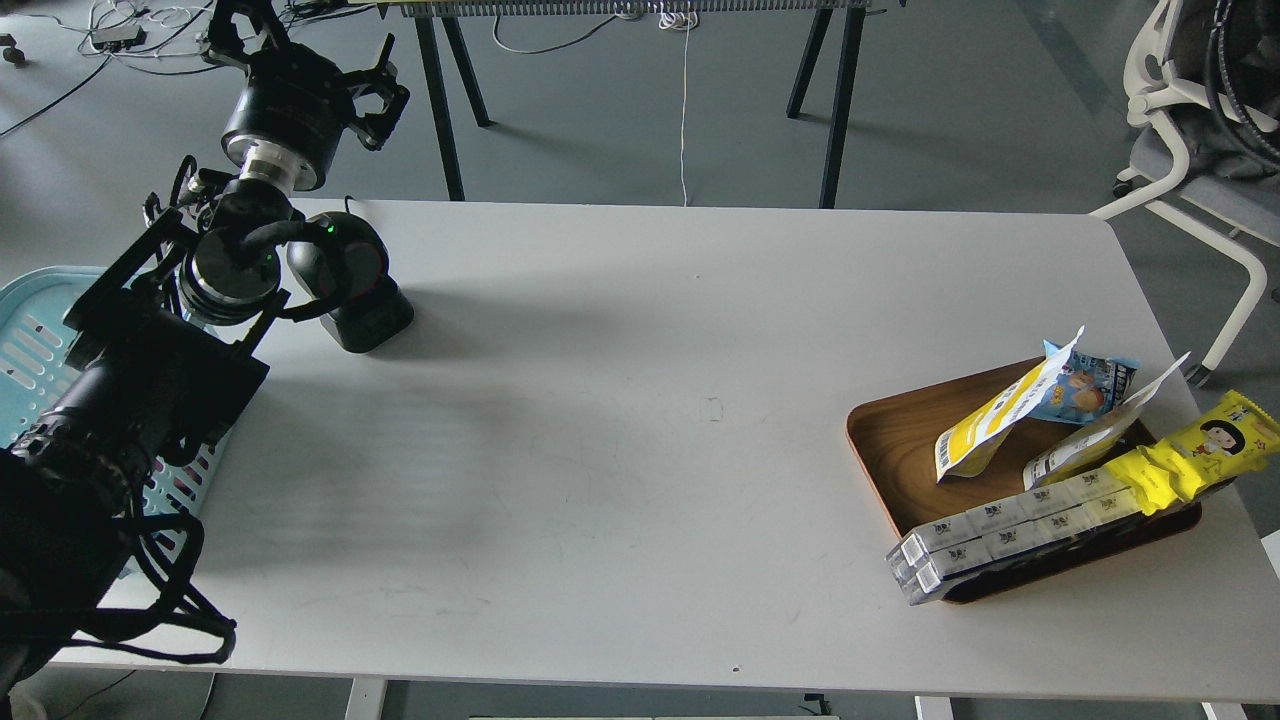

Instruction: Scan snack and place in basket

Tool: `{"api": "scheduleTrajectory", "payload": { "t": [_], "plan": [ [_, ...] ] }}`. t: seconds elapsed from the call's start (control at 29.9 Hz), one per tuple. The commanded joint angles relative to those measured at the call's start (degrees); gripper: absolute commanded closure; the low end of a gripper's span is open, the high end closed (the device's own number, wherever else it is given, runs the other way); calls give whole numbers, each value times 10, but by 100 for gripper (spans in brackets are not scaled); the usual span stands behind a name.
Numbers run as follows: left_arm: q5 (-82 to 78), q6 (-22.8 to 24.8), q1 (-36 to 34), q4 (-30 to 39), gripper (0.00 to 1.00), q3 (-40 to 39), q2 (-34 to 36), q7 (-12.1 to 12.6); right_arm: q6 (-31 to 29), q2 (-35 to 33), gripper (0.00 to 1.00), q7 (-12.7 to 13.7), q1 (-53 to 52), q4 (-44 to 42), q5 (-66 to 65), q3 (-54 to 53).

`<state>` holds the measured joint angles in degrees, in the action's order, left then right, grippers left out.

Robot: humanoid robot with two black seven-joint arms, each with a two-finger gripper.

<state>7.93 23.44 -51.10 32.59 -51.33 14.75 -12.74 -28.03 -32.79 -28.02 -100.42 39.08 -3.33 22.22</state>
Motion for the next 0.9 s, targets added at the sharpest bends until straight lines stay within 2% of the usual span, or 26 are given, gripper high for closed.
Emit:
{"api": "scheduleTrajectory", "payload": {
  "t": [0.0,0.23,0.33,0.7,0.87],
  "plan": [
    [0,0,1,0,0,1,4,0,0,2,1,0,-65,60,-161,55],
    [0,0,2,0,0,3,0,0,0,21,1,0,-151,137,-361,169],
    [0,1,2,0,0,1,3,-1,6,28,1,0,-186,198,-437,200],
    [1,3,1,0,0,-7,6,-1,161,33,1,0,-306,471,-743,383],
    [1,3,1,0,0,-12,6,-1,229,27,2,0,-311,495,-865,451]
  ]
}}
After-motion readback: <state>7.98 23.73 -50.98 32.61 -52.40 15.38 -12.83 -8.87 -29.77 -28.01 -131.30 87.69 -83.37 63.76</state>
